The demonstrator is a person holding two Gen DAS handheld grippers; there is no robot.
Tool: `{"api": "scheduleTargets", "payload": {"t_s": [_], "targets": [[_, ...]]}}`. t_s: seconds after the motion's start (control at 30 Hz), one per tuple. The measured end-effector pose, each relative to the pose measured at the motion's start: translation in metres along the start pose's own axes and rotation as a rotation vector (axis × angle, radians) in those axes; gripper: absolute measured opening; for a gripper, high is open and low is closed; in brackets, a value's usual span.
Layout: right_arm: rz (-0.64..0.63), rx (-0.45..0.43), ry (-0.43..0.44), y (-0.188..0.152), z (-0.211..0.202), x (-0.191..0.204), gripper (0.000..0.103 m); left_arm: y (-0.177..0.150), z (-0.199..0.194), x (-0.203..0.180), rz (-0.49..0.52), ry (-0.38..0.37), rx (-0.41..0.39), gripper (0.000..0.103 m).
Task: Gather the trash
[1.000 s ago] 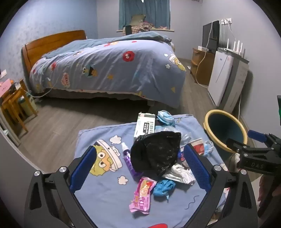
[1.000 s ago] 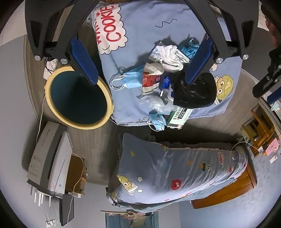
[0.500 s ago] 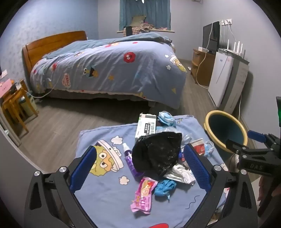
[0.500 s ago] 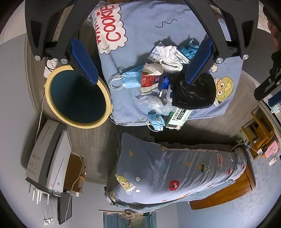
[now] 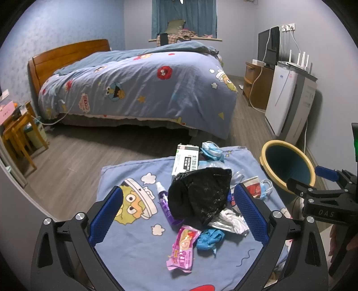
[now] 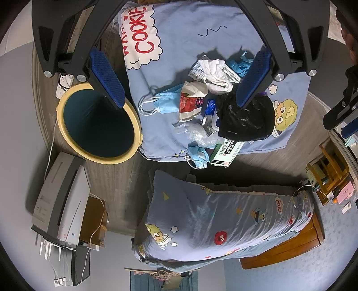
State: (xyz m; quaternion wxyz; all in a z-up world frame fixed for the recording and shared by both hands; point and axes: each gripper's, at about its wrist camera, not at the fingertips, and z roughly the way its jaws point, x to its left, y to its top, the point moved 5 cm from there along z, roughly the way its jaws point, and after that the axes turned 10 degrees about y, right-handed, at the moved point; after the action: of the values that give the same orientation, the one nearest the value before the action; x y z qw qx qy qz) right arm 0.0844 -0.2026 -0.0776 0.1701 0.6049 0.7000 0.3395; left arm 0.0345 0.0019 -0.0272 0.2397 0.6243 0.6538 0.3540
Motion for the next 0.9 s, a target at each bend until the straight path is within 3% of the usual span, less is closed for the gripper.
{"api": "scheduleTargets", "payload": {"t_s": [0.9], "targets": [[0.001,0.007,0.002,-0.0006,0.0012,0.0007,0.098,-0.0019,0.0018,0.0001,0.003,0.0,0.004,0.098]]}}
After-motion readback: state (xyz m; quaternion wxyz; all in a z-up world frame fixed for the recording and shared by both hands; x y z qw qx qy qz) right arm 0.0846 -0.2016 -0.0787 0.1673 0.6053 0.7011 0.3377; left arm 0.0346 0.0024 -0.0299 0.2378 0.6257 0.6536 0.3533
